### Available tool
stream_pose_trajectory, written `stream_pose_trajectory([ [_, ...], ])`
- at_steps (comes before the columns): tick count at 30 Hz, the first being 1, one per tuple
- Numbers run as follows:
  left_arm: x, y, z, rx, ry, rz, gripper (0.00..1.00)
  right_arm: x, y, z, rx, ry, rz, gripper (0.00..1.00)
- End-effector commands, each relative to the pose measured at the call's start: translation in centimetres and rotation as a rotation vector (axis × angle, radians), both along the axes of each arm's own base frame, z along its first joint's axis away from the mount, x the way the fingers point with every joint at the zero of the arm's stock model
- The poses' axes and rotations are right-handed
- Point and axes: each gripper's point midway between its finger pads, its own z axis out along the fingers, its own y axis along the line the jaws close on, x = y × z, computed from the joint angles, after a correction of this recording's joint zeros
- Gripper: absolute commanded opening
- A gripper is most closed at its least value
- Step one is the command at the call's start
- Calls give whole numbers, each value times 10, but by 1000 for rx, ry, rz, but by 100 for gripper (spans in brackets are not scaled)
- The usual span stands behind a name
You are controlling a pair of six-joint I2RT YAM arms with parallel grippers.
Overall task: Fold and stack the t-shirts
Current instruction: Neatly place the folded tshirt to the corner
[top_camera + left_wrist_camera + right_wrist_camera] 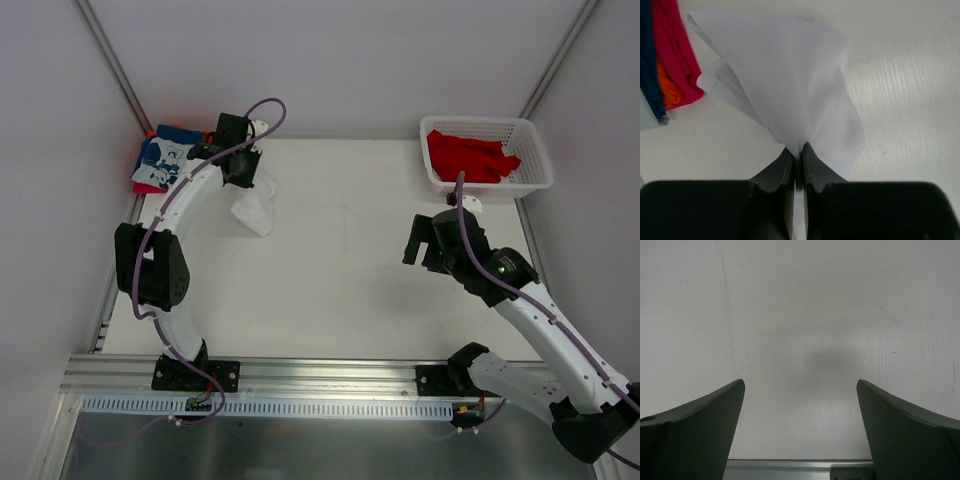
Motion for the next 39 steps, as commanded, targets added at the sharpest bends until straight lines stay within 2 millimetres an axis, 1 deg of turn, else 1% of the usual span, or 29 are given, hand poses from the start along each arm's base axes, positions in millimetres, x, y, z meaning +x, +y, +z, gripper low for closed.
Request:
stream_pose_trajectory([
  [1, 22, 8, 45, -22, -91, -34, 0, 14, 14, 15, 35, -39, 56, 99],
  [2, 30, 17, 58, -38, -122, -13, 0, 17, 16, 11, 32, -28, 59, 100],
  [3, 33, 11, 65, -88, -131, -46, 0, 18, 19, 10, 41, -24, 70, 100],
  [4, 36, 13, 68, -94, -140, -55, 0, 21, 22, 9, 47, -25, 73, 99],
  [5, 41, 17, 76, -88, -160, -60, 0, 23, 23, 5, 41, -16, 75, 100],
  [7, 48, 20, 84, -53, -189, -94, 0, 28, 27, -1, 54, -14, 83, 100],
  [9, 54, 29, 88, -19, -200, -87, 0, 32, 32, -9, 60, 10, 98, 99],
  [10, 60, 34, 83, 0, -191, -83, 0, 35, 34, -10, 64, 13, 97, 99],
  [11, 63, 42, 91, 3, -200, -68, 0, 37, 37, -16, 63, 32, 105, 99],
  [12, 67, 45, 91, 3, -200, -64, 0, 40, 40, -18, 69, 29, 111, 99],
  [13, 71, 49, 85, 13, -187, -70, 0, 42, 40, -20, 72, 34, 110, 100],
  [14, 74, 54, 88, 24, -196, -67, 0, 43, 41, -24, 73, 42, 111, 99],
  [17, 88, 70, 83, 77, -197, -65, 0, 48, 45, -30, 88, 60, 123, 100],
  [18, 95, 79, 74, 101, -184, -67, 0, 51, 46, -33, 85, 65, 124, 100],
  [20, 104, 86, 75, 130, -196, -82, 0, 55, 46, -33, 98, 63, 126, 99],
  [21, 112, 92, 66, 161, -184, -107, 0, 57, 46, -34, 102, 65, 124, 100],
  [22, 117, 95, 69, 178, -197, -120, 0, 58, 46, -34, 107, 62, 123, 99],
  [23, 123, 104, 68, 214, -204, -139, 0, 60, 47, -36, 112, 68, 128, 100],
  [25, 130, 114, 72, 188, -221, -131, 0, 63, 47, -36, 116, 64, 129, 99],
  [26, 134, 114, 69, 174, -220, -121, 0, 63, 47, -40, 118, 72, 130, 99],
  [27, 138, 137, 80, 174, -246, -74, 0, 65, 46, -44, 118, 84, 126, 100],
  [29, 141, 148, 82, 166, -255, -54, 0, 67, 48, -49, 124, 96, 138, 99],
  [30, 142, 154, 86, 171, -266, -42, 0, 69, 48, -52, 124, 100, 134, 99],
  [32, 144, 174, 86, 190, -268, 1, 0, 73, 52, -60, 135, 116, 142, 99],
  [33, 145, 181, 88, 193, -273, 13, 0, 73, 53, -66, 135, 128, 142, 99],
  [35, 145, 204, 90, 200, -284, 73, 0, 76, 59, -76, 145, 153, 152, 100],
  [36, 145, 209, 93, 197, -292, 86, 0, 76, 60, -79, 146, 160, 155, 100],
  [37, 144, 222, 97, 191, -304, 125, 0, 78, 60, -86, 141, 174, 153, 99],
  [39, 143, 235, 99, 177, -314, 154, 0, 79, 61, -93, 140, 189, 152, 99],
])
